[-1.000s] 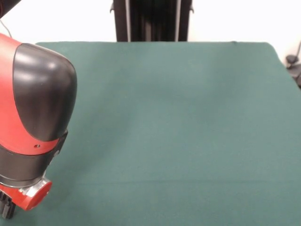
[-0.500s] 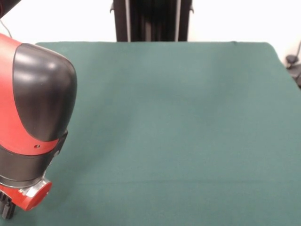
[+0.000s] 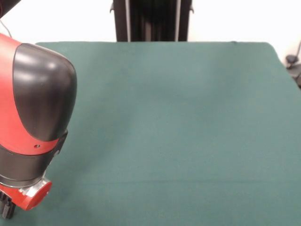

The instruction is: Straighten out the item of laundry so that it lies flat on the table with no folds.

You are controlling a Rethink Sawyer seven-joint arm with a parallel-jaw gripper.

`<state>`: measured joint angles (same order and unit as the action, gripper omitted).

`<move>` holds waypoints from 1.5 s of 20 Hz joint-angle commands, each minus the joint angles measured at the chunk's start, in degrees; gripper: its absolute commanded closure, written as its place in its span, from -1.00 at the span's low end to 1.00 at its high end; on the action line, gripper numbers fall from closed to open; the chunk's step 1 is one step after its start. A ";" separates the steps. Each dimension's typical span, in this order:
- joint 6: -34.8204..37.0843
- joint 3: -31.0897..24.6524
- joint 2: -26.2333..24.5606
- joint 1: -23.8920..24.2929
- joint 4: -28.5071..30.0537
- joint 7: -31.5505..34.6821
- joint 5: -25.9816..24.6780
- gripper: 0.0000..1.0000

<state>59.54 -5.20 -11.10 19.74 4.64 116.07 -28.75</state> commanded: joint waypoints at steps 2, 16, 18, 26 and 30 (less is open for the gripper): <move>-1.45 -3.60 -0.48 -1.85 8.26 -16.32 1.24 1.00; -5.31 -5.89 2.07 1.40 15.74 -15.24 7.86 1.00; -5.72 -5.54 2.24 1.46 16.36 -15.10 8.53 1.00; -4.79 -4.40 2.03 1.19 15.93 -17.10 9.37 1.00; -4.32 -4.36 1.92 1.18 15.59 -16.54 9.58 1.00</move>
<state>55.89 -5.24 -9.08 22.36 9.46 116.07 -21.28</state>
